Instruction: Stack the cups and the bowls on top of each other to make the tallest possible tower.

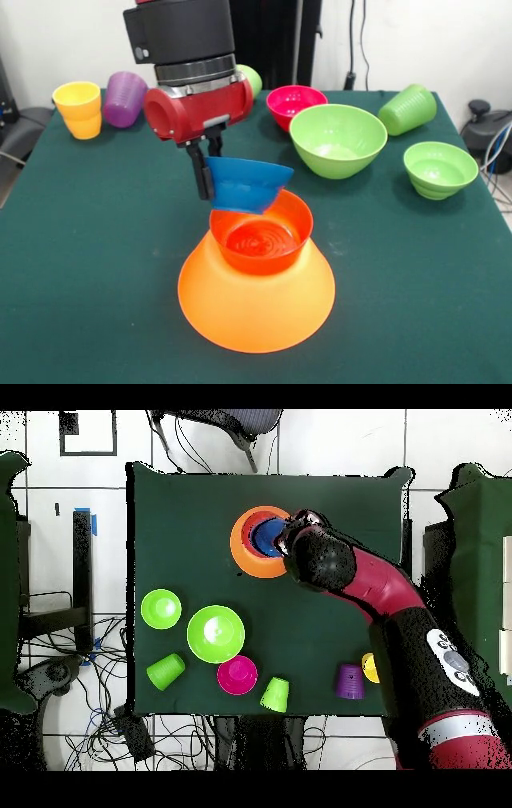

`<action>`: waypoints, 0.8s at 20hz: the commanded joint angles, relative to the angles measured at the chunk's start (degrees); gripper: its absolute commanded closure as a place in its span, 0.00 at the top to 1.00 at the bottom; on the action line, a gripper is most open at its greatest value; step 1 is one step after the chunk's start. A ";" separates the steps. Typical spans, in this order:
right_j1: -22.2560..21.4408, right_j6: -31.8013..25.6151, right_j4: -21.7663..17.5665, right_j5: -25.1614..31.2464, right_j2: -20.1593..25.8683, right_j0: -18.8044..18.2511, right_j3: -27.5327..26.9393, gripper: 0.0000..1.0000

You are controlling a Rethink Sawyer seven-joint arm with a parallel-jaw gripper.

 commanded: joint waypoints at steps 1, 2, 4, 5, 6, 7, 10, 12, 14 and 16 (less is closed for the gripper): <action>1.93 13.27 -0.53 2.28 -3.00 2.17 -0.67 0.00; 1.88 13.19 -0.51 2.47 -3.03 2.23 -0.73 0.00; 1.70 12.98 -0.48 2.53 -2.91 2.01 -0.47 0.00; 1.49 12.81 -0.47 2.46 -2.62 1.71 -0.10 0.00; 1.16 12.73 -0.42 2.59 -2.47 1.58 0.13 0.00; 0.83 12.65 -0.38 2.72 -2.32 1.46 0.37 0.00; 0.08 12.75 -0.10 3.53 -2.40 1.64 0.41 0.00; 0.34 13.11 -0.14 3.62 -3.11 2.31 -0.15 0.00; 0.41 13.28 -0.18 3.47 -3.42 2.61 -0.26 0.00; 0.32 13.38 -0.12 3.71 -3.68 2.88 -0.46 0.00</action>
